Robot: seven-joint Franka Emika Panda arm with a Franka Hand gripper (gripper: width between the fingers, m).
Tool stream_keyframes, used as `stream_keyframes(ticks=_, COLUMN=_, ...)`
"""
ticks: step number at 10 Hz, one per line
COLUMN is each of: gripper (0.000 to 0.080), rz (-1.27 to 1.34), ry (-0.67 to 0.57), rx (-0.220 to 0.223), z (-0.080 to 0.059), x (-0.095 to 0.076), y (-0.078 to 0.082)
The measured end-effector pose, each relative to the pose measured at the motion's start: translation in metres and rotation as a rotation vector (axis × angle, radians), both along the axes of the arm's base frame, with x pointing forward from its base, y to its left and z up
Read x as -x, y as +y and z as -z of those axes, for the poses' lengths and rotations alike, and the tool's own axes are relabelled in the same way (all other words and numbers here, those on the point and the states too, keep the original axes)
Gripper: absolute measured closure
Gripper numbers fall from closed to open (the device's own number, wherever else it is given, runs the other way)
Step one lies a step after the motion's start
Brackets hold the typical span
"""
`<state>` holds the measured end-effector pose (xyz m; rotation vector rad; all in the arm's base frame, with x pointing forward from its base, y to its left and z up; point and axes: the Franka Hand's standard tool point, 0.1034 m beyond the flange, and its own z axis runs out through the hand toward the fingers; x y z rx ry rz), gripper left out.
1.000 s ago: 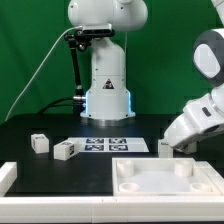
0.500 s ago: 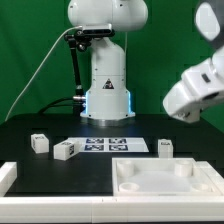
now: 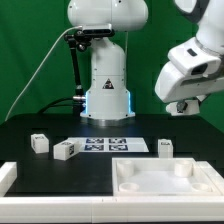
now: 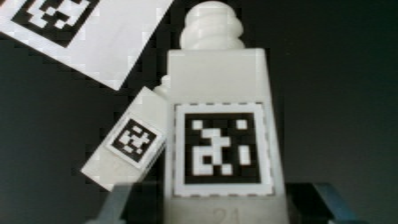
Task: Assemble one leg
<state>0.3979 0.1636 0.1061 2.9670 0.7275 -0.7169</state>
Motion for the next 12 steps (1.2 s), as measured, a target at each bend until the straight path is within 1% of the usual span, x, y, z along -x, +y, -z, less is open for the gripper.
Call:
stream_keyframes(ticks=1, gripper=0.0509, rz=-0.028, ry=-0.081, rx=-0.052, z=0.004, x=-0.018, y=-0.003)
stream_keyframes(ticks=2, gripper=0.0509, rz=-0.029, ry=-0.197, rx=-0.094, z=0.000, x=-0.041, y=-0.007)
stream_keyframes(ticks=3, gripper=0.0509, rz=-0.023, ry=-0.237, rx=-0.100, z=-0.007, x=-0.047, y=-0.011)
stream_keyframes(ticks=4, gripper=0.0509, rz=-0.015, ry=-0.356, rx=-0.145, z=-0.006, x=-0.056, y=-0.009)
stream_keyframes(ticks=5, gripper=0.0509, rz=-0.012, ry=-0.440, rx=-0.172, z=-0.004, x=-0.054, y=-0.013)
stream_keyframes(ticks=6, gripper=0.0509, rz=-0.018, ry=-0.496, rx=-0.189, z=-0.003, x=-0.055, y=-0.016)
stream_keyframes(ticks=7, gripper=0.0509, rz=-0.009, ry=-0.596, rx=-0.215, z=-0.005, x=-0.063, y=-0.021)
stream_keyframes(ticks=8, gripper=0.0509, rz=0.025, ry=-0.652, rx=-0.217, z=-0.009, x=-0.069, y=-0.031)
stream_keyframes(ticks=9, gripper=0.0509, rz=0.082, ry=-0.686, rx=-0.212, z=-0.018, x=-0.077, y=-0.037)
stream_keyframes(ticks=10, gripper=0.0509, rz=0.084, ry=-0.777, rx=-0.226, z=-0.025, x=-0.087, y=-0.043)
stream_keyframes(ticks=11, gripper=0.0508, rz=0.083, ry=-0.772, rx=-0.225, z=-0.020, x=-0.083, y=-0.043)
stream_keyframes(ticks=12, gripper=0.0508, rz=0.082, ry=-0.769, rx=-0.225, z=-0.021, x=-0.083, y=-0.043)
